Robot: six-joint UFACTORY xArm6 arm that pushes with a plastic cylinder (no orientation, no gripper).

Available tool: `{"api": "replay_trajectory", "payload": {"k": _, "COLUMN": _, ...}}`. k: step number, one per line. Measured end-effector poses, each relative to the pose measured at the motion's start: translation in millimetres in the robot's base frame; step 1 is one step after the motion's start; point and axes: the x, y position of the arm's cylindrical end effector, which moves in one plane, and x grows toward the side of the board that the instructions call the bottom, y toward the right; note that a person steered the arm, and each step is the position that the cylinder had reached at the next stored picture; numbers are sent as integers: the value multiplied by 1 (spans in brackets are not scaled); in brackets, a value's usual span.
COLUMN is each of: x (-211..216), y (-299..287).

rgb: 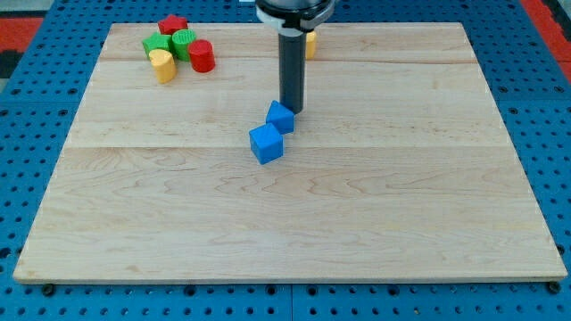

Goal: Push the yellow heart into the yellow hexagon

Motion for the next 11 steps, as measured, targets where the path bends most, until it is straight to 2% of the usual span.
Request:
{"api": "replay_trajectory", "payload": {"k": 1, "x": -22, "y": -5}}
{"api": "replay_trajectory", "payload": {"k": 2, "x": -22, "y": -88}}
{"api": "replay_trajectory", "payload": {"k": 3, "x": -16, "y": -204}}
{"api": "replay_trajectory", "payload": {"k": 4, "x": -40, "y": -287}}
{"api": "replay_trajectory", "payload": {"k": 5, "x": -84, "y": -261}}
{"api": "replay_trajectory", "payload": {"k": 6, "x": -111, "y": -217}}
{"api": "replay_trajectory", "payload": {"k": 8, "x": -67, "y": -144}}
{"api": "replay_trajectory", "payload": {"k": 10, "x": -27, "y": -140}}
{"api": "replay_trajectory", "payload": {"k": 11, "x": -33, "y": -87}}
